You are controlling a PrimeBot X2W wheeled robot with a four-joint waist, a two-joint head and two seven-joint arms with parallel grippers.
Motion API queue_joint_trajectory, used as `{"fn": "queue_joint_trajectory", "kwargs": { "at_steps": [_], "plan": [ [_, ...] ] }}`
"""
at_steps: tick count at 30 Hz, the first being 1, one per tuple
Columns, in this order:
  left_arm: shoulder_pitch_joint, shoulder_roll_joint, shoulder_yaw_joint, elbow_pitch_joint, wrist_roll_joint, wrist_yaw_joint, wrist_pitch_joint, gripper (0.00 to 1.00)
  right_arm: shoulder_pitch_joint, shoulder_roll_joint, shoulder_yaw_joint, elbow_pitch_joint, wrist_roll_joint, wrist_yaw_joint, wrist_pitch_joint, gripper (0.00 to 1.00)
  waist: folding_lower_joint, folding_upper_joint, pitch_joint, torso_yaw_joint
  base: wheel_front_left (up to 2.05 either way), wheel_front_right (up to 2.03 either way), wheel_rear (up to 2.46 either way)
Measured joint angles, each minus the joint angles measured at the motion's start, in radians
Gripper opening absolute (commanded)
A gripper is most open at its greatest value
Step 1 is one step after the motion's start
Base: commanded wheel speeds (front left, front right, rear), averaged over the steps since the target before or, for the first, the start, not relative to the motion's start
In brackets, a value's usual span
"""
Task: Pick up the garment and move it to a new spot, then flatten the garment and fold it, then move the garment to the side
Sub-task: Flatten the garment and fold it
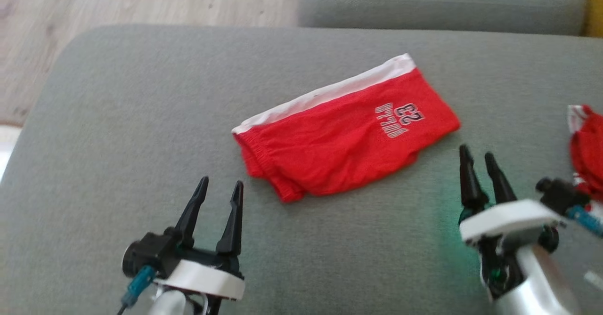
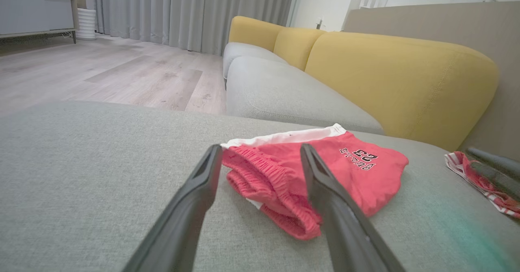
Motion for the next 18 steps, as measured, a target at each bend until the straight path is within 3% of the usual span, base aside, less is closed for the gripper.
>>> {"fn": "queue_joint_trajectory", "kwargs": {
  "at_steps": [8,18],
  "plan": [
    [-0.037,-0.003,-0.039,-0.011,-0.013,-0.007,0.000,1.00,-0.110,0.007,-0.086,0.131,0.235,0.000,0.148,1.00,0.0001,0.0000,0.057,0.093,0.00,0.00,0.00],
    [-0.072,-0.019,-0.063,-0.018,-0.023,-0.007,0.000,1.00,-0.253,-0.035,-0.184,0.274,0.274,-0.001,0.274,1.00,-0.0002,0.0000,0.120,0.201,0.00,0.00,0.00]
  ]
}}
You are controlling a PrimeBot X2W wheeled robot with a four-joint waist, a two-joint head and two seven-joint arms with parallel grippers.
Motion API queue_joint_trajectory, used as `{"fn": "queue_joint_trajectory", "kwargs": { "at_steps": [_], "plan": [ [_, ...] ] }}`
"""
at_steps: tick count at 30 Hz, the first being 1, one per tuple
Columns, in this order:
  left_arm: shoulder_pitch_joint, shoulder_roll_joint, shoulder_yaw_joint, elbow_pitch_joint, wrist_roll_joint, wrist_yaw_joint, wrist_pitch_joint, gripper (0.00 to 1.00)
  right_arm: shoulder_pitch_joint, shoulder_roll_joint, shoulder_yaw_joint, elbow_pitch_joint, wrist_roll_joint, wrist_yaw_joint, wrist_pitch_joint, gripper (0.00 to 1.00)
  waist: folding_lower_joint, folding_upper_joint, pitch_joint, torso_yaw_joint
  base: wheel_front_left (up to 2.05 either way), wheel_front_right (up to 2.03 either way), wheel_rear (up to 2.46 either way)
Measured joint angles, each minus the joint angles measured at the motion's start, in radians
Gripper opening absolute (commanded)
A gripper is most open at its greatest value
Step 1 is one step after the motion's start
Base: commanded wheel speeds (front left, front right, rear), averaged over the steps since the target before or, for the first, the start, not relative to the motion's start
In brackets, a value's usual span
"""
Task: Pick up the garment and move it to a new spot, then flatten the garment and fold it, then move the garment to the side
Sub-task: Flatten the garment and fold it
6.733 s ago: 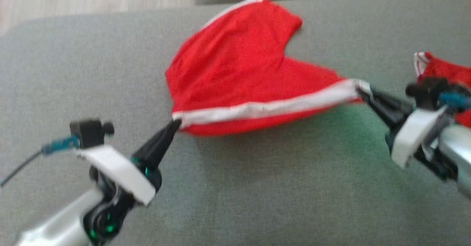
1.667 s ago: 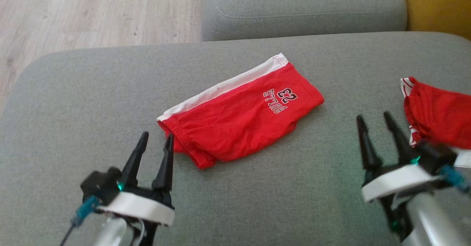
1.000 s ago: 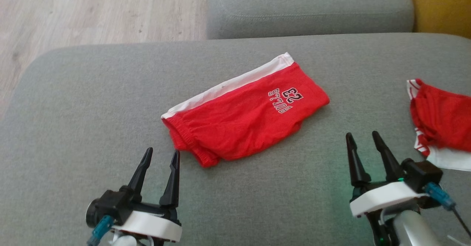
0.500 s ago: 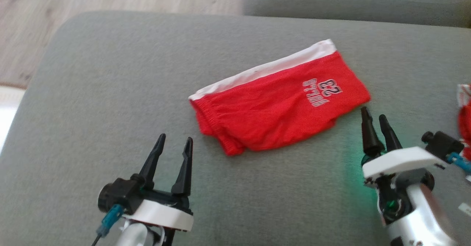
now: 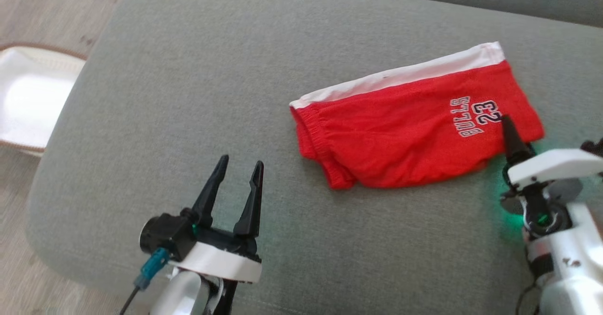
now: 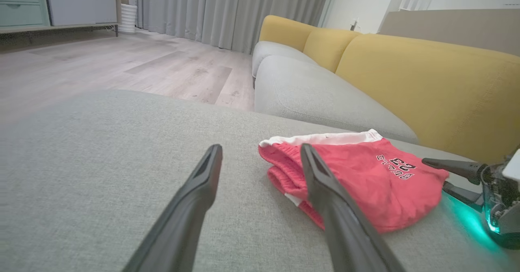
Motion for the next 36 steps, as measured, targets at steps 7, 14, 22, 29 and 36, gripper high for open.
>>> {"fn": "queue_joint_trajectory", "kwargs": {
  "at_steps": [7,14,22,29,36],
  "plan": [
    [-0.010,-0.011,-0.003,-0.038,-0.014,0.000,0.000,1.00,-0.069,-0.036,-0.016,0.046,-0.045,0.000,0.049,1.00,0.0000,0.0000,0.035,0.054,0.00,0.00,0.00],
    [-0.026,-0.014,-0.007,-0.059,-0.019,0.000,0.000,1.00,-0.139,-0.057,-0.029,0.095,-0.114,0.000,0.075,1.00,0.0000,0.0000,0.061,0.095,0.00,0.00,0.00],
    [-0.026,-0.016,-0.009,-0.063,-0.019,0.000,0.000,1.00,-0.196,-0.053,-0.037,0.144,-0.195,0.000,0.078,0.00,0.0003,0.0000,0.068,0.095,0.00,0.00,0.00],
    [-0.026,-0.016,-0.007,-0.061,-0.018,0.000,0.000,1.00,-0.190,-0.021,-0.043,0.139,-0.208,0.000,0.035,0.00,0.0003,0.0000,0.053,0.069,0.00,0.00,0.00],
    [-0.023,-0.016,-0.003,-0.052,-0.016,0.000,0.000,1.00,-0.113,0.019,-0.042,0.075,-0.198,0.001,-0.056,0.00,0.0001,0.0000,0.022,0.033,0.00,0.00,0.00]
  ]
}}
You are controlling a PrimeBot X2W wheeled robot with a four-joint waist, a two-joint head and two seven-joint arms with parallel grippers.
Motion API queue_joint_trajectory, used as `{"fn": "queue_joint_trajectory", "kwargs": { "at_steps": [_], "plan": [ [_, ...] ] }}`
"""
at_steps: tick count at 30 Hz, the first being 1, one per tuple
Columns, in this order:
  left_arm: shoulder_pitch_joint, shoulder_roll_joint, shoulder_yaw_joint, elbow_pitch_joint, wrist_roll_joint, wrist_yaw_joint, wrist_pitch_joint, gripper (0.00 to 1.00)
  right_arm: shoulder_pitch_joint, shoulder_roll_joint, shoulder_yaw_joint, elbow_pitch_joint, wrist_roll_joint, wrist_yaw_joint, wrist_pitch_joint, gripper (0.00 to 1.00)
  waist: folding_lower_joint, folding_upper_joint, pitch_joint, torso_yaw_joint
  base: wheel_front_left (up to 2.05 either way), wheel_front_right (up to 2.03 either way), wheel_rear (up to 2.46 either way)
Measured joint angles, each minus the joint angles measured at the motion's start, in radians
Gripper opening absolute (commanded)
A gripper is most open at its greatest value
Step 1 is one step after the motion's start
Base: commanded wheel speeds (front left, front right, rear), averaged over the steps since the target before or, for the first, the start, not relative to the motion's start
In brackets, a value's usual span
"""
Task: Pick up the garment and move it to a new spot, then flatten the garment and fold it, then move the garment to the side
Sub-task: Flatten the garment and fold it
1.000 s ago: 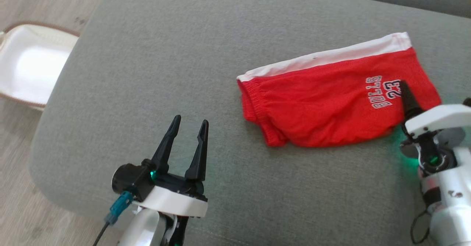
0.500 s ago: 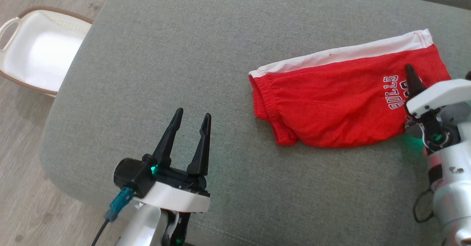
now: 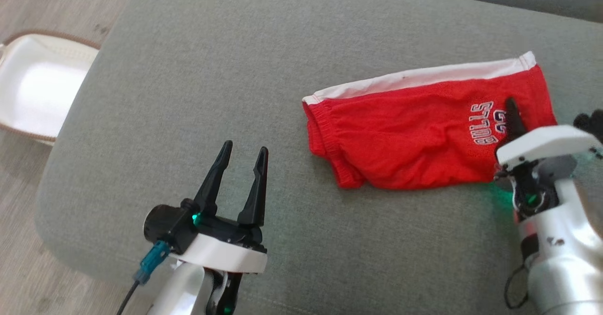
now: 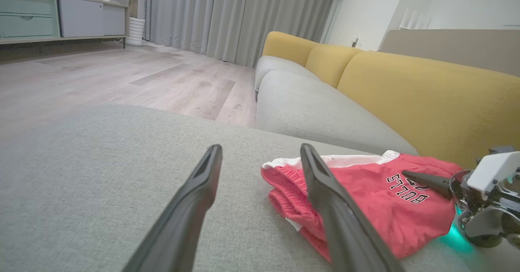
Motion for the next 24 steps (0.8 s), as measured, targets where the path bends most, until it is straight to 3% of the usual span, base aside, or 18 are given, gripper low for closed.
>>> {"fn": "queue_joint_trajectory", "kwargs": {
  "at_steps": [16,24],
  "plan": [
    [0.066,0.007,0.027,0.016,0.000,0.000,0.000,1.00,0.308,0.051,-0.113,-0.155,0.049,0.000,-0.105,0.00,-0.0002,0.0000,-0.106,-0.103,0.00,0.00,0.00],
    [0.084,0.016,0.026,0.019,0.000,0.000,0.000,1.00,0.388,0.070,-0.172,-0.159,0.019,0.000,-0.149,0.00,-0.0002,0.0000,-0.142,-0.160,0.00,0.00,0.00]
  ]
}}
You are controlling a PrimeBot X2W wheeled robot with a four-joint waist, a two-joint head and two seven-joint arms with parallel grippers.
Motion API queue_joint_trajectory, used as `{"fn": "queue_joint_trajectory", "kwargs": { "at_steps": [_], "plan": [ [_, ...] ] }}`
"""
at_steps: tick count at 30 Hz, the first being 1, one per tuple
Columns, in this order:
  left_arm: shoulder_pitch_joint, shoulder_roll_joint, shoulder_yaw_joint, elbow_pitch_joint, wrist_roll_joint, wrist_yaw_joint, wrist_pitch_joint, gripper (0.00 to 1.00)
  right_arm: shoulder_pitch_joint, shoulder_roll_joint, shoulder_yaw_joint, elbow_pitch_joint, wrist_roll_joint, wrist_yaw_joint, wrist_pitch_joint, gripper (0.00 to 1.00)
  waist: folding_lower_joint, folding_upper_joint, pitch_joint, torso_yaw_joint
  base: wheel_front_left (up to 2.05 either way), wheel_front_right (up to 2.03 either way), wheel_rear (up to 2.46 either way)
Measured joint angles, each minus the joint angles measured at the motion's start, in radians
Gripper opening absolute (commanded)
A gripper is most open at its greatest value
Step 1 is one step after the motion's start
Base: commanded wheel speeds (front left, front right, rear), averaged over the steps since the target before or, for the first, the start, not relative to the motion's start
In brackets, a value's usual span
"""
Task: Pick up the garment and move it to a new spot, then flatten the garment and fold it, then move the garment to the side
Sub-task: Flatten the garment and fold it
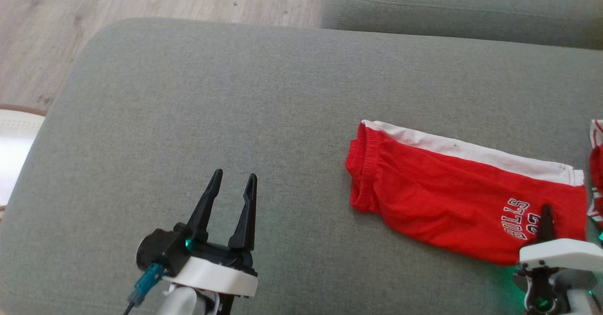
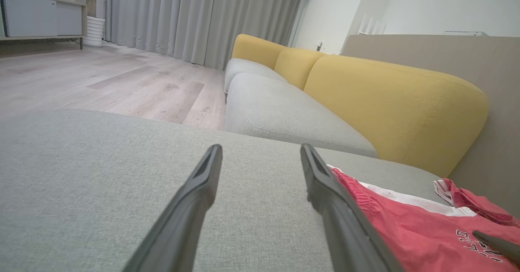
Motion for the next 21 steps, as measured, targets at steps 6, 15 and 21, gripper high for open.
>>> {"fn": "queue_joint_trajectory", "kwargs": {
  "at_steps": [6,15,21],
  "plan": [
    [0.000,0.004,-0.005,0.000,0.000,0.000,0.000,1.00,-0.032,0.003,0.047,0.006,0.001,0.000,-0.025,0.00,0.0001,0.0000,0.006,-0.014,0.00,0.00,0.00],
    [-0.001,0.012,-0.023,0.013,-0.002,0.000,0.000,1.00,-0.087,0.003,0.174,-0.024,0.048,0.000,-0.069,0.00,0.0001,0.0000,-0.002,0.006,0.00,0.00,0.00],
    [-0.001,0.016,-0.022,0.021,-0.003,0.000,0.000,1.00,-0.088,0.003,0.340,-0.081,0.106,0.000,-0.074,0.00,0.0001,0.0000,-0.018,0.036,0.00,0.00,0.00]
  ]
}}
